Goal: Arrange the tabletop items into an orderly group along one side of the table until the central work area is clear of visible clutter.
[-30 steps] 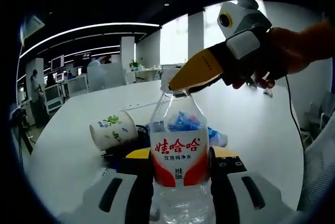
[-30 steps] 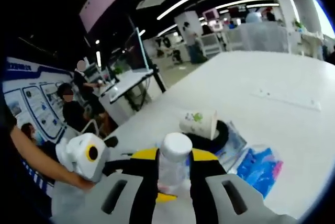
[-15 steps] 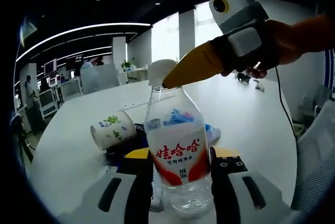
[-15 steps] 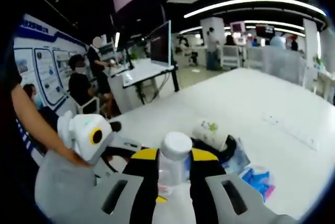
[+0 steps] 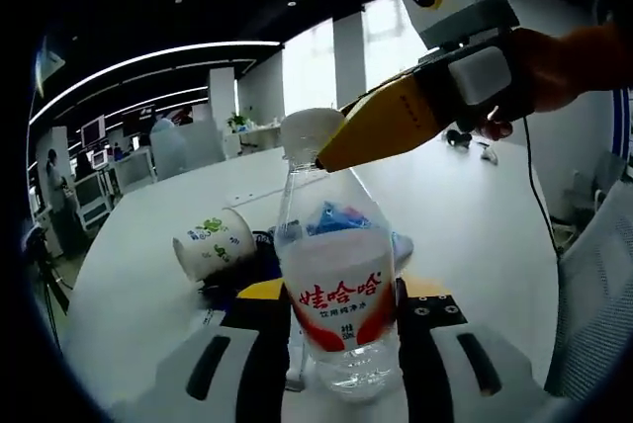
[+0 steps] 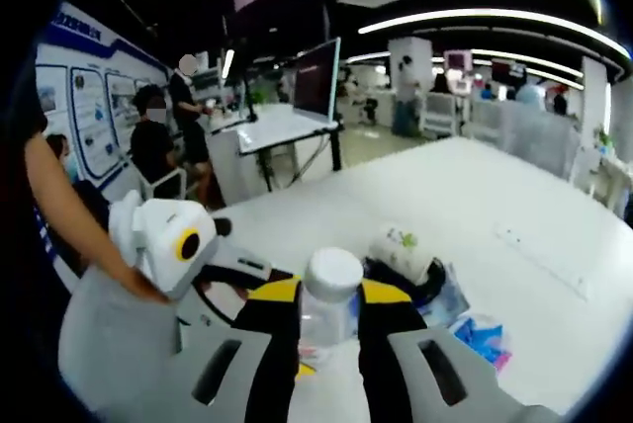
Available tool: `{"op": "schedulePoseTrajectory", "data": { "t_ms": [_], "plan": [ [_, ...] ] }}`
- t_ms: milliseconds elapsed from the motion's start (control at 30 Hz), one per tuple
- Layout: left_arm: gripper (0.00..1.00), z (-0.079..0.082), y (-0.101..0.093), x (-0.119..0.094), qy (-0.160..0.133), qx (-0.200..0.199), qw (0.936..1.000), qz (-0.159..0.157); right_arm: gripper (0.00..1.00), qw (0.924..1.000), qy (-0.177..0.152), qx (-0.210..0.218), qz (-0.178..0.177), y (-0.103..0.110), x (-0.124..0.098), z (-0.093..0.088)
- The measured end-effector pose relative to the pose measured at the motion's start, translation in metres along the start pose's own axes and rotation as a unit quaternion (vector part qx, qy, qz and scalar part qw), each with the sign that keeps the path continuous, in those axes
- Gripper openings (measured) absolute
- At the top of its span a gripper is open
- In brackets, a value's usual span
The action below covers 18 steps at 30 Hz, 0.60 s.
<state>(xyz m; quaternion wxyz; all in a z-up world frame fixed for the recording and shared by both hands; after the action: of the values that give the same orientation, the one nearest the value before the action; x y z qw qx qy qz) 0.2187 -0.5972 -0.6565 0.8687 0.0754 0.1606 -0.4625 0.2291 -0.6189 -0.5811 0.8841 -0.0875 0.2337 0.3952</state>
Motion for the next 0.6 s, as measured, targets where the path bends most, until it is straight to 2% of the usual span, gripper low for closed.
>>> {"op": "schedulePoseTrajectory", "data": {
  "t_ms": [167, 600],
  "plan": [
    [0.41, 0.000, 0.000, 0.000, 0.007, -0.007, 0.9999, 0.014, 0.18, 0.9998, -0.004, -0.015, -0.013, 0.005, 0.000, 0.000],
    [0.44, -0.001, 0.007, 0.005, 0.017, -0.028, 0.9980, 0.055, 0.17, 0.9996, -0.001, -0.008, -0.025, 0.014, 0.006, 0.003]
  ]
}}
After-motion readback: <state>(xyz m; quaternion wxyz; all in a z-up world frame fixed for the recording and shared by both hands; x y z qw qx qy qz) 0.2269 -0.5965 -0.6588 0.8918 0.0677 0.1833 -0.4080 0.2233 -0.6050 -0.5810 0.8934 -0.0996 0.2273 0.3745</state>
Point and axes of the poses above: the point that each gripper's makers call its tool centre point, and the gripper's own axes: x roughly forward along the fingers, y roughly to its left, z roughly out of its top, the point moved 2 cm from there along -x, roughly backward along the fingers, and after that the axes turned 7 degrees about -z, right-handed, at the moved point
